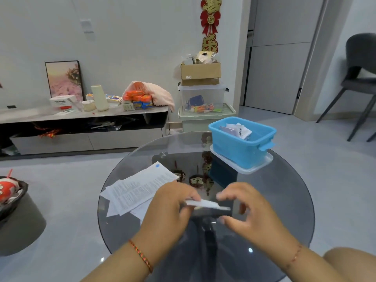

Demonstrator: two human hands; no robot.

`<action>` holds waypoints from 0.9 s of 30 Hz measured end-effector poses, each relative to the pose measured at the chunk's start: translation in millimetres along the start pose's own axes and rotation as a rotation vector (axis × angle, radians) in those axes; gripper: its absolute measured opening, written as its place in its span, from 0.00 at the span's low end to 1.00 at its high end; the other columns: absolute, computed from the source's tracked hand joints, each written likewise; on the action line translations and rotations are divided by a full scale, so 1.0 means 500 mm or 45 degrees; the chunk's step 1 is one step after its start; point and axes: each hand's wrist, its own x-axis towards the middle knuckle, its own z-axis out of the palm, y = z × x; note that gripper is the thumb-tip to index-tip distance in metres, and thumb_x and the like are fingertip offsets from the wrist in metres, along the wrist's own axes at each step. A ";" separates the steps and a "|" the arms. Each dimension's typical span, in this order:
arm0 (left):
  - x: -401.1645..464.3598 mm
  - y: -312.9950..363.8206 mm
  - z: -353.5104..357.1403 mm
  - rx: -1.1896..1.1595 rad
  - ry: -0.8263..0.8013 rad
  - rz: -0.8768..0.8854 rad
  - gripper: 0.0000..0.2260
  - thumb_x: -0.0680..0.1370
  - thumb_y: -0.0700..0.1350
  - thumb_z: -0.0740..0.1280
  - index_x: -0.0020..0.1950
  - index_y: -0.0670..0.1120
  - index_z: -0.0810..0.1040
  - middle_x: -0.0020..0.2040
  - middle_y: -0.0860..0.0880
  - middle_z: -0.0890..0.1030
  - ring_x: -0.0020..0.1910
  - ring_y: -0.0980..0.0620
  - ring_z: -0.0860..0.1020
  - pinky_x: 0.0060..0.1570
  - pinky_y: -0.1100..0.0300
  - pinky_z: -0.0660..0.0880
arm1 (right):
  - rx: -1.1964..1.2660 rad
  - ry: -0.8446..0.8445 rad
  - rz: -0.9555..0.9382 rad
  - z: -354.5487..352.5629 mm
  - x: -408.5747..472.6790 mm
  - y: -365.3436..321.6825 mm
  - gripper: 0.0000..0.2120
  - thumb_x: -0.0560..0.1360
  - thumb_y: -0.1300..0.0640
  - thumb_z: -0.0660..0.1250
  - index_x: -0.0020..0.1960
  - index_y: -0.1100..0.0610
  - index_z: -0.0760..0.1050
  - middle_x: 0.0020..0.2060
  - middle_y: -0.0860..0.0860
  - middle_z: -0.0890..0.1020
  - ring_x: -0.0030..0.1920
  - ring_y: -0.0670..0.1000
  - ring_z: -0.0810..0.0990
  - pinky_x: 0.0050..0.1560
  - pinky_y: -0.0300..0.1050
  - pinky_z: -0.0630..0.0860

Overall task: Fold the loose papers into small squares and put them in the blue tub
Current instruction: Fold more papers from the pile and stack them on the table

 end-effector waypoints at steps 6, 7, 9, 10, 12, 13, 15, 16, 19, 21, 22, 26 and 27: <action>-0.078 -0.014 0.032 -0.002 -0.212 -0.250 0.22 0.68 0.34 0.73 0.46 0.62 0.79 0.52 0.63 0.77 0.52 0.63 0.76 0.51 0.76 0.67 | -0.121 -0.272 -0.170 -0.003 -0.042 0.019 0.02 0.67 0.50 0.67 0.39 0.47 0.78 0.42 0.37 0.79 0.46 0.40 0.76 0.47 0.32 0.72; -0.082 -0.009 0.034 0.046 -0.302 -0.260 0.19 0.70 0.36 0.72 0.45 0.62 0.80 0.51 0.63 0.78 0.53 0.62 0.76 0.53 0.76 0.66 | -0.124 -0.323 -0.149 -0.002 -0.048 0.024 0.03 0.67 0.49 0.66 0.39 0.47 0.77 0.41 0.38 0.80 0.46 0.40 0.76 0.46 0.35 0.74; -0.097 -0.001 0.035 0.068 -0.384 -0.377 0.14 0.72 0.39 0.71 0.45 0.61 0.80 0.50 0.63 0.77 0.53 0.63 0.76 0.54 0.74 0.68 | -0.143 -0.382 -0.096 0.004 -0.057 0.031 0.06 0.67 0.47 0.64 0.41 0.47 0.77 0.40 0.40 0.80 0.45 0.41 0.76 0.44 0.37 0.74; -0.107 -0.002 0.038 0.032 -0.365 -0.416 0.14 0.72 0.40 0.71 0.43 0.62 0.78 0.48 0.64 0.78 0.51 0.64 0.75 0.52 0.72 0.69 | -0.146 -0.390 -0.069 0.007 -0.062 0.033 0.08 0.66 0.45 0.63 0.42 0.46 0.77 0.39 0.40 0.79 0.44 0.40 0.76 0.43 0.35 0.73; -0.121 -0.005 0.041 -0.009 -0.307 -0.453 0.15 0.71 0.44 0.73 0.41 0.65 0.76 0.43 0.65 0.78 0.51 0.66 0.73 0.48 0.73 0.68 | -0.124 -0.376 0.005 0.014 -0.067 0.034 0.11 0.64 0.42 0.63 0.41 0.46 0.76 0.37 0.40 0.77 0.43 0.39 0.74 0.39 0.30 0.67; -0.126 -0.003 0.044 -0.006 -0.304 -0.467 0.14 0.71 0.45 0.73 0.42 0.65 0.75 0.42 0.65 0.78 0.51 0.66 0.72 0.46 0.74 0.68 | -0.107 -0.359 0.053 0.017 -0.069 0.031 0.11 0.64 0.41 0.63 0.40 0.46 0.75 0.37 0.40 0.76 0.42 0.39 0.74 0.38 0.29 0.66; -0.122 0.002 0.046 -0.024 -0.265 -0.501 0.13 0.72 0.47 0.72 0.43 0.65 0.73 0.42 0.67 0.77 0.47 0.64 0.74 0.43 0.74 0.68 | -0.076 -0.309 0.165 0.023 -0.067 0.026 0.08 0.66 0.43 0.68 0.38 0.46 0.73 0.35 0.41 0.77 0.41 0.39 0.74 0.37 0.30 0.67; -0.120 0.004 0.049 -0.027 -0.242 -0.509 0.13 0.72 0.47 0.72 0.43 0.65 0.72 0.41 0.68 0.76 0.45 0.63 0.74 0.42 0.73 0.68 | -0.062 -0.276 0.227 0.026 -0.067 0.024 0.08 0.68 0.47 0.70 0.37 0.45 0.71 0.34 0.42 0.78 0.39 0.39 0.74 0.36 0.30 0.68; -0.112 0.006 0.061 -0.008 -0.197 -0.550 0.14 0.72 0.50 0.72 0.48 0.65 0.70 0.37 0.63 0.77 0.43 0.60 0.74 0.44 0.68 0.69 | -0.026 -0.214 0.400 0.037 -0.063 0.022 0.10 0.72 0.53 0.71 0.44 0.45 0.69 0.33 0.44 0.80 0.35 0.40 0.75 0.36 0.30 0.70; -0.110 0.005 0.070 0.042 -0.170 -0.561 0.16 0.72 0.52 0.72 0.55 0.63 0.70 0.34 0.60 0.76 0.43 0.59 0.74 0.49 0.60 0.72 | -0.030 -0.200 0.486 0.043 -0.059 0.017 0.13 0.73 0.53 0.70 0.50 0.44 0.67 0.33 0.45 0.80 0.35 0.41 0.77 0.36 0.31 0.71; -0.108 0.005 0.073 0.073 -0.163 -0.560 0.17 0.71 0.53 0.71 0.57 0.62 0.70 0.34 0.59 0.76 0.44 0.58 0.73 0.51 0.57 0.72 | -0.032 -0.192 0.511 0.045 -0.059 0.015 0.15 0.73 0.54 0.70 0.52 0.43 0.65 0.33 0.45 0.80 0.35 0.42 0.77 0.36 0.31 0.71; -0.103 0.003 0.078 0.144 -0.191 -0.569 0.21 0.72 0.54 0.70 0.62 0.60 0.68 0.35 0.59 0.76 0.44 0.59 0.73 0.54 0.55 0.72 | -0.126 -0.198 0.517 0.055 -0.060 0.009 0.22 0.73 0.55 0.69 0.58 0.41 0.60 0.34 0.45 0.78 0.35 0.42 0.76 0.36 0.33 0.72; -0.100 0.004 0.078 0.163 -0.210 -0.557 0.21 0.72 0.54 0.70 0.63 0.61 0.67 0.35 0.59 0.75 0.44 0.59 0.72 0.54 0.55 0.71 | -0.161 -0.212 0.502 0.056 -0.061 0.008 0.23 0.73 0.55 0.69 0.59 0.41 0.60 0.35 0.45 0.78 0.36 0.42 0.76 0.36 0.33 0.72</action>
